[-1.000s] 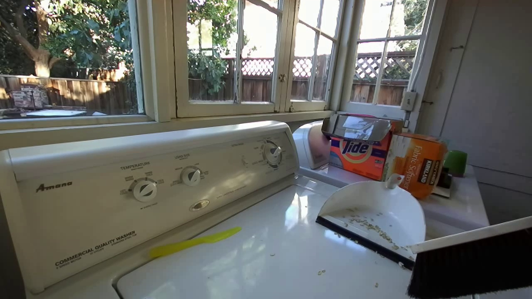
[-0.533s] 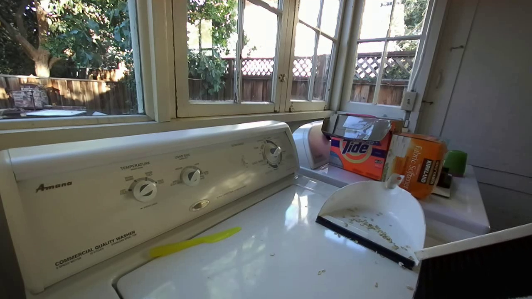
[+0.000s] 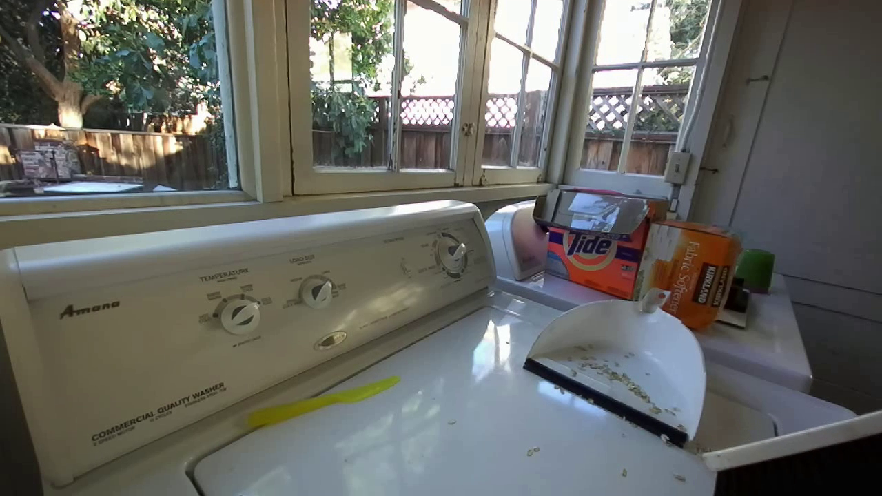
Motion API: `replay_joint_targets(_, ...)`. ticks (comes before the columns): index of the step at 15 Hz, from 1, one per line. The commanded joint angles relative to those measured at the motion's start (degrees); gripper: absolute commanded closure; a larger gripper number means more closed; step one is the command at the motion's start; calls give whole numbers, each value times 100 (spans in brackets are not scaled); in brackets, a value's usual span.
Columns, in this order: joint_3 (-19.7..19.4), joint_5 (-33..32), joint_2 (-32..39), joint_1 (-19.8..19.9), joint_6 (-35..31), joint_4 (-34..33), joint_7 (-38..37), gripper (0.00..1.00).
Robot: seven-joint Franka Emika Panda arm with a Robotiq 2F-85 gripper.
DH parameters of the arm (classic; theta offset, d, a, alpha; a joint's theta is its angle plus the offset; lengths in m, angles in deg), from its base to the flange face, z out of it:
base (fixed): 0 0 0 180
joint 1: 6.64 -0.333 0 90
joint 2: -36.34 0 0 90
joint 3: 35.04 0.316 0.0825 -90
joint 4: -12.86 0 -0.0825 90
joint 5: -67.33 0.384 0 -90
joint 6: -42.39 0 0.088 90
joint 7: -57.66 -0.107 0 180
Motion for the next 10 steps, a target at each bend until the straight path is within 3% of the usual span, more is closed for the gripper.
replay_joint_targets(1, -125, 386, -191, -152, 141, 147, 317, 93)
replay_joint_targets(5, -198, 482, -139, -187, 45, 183, 295, 93)
replay_joint_targets(10, -326, 56, -14, 69, 150, 120, 85, 93)
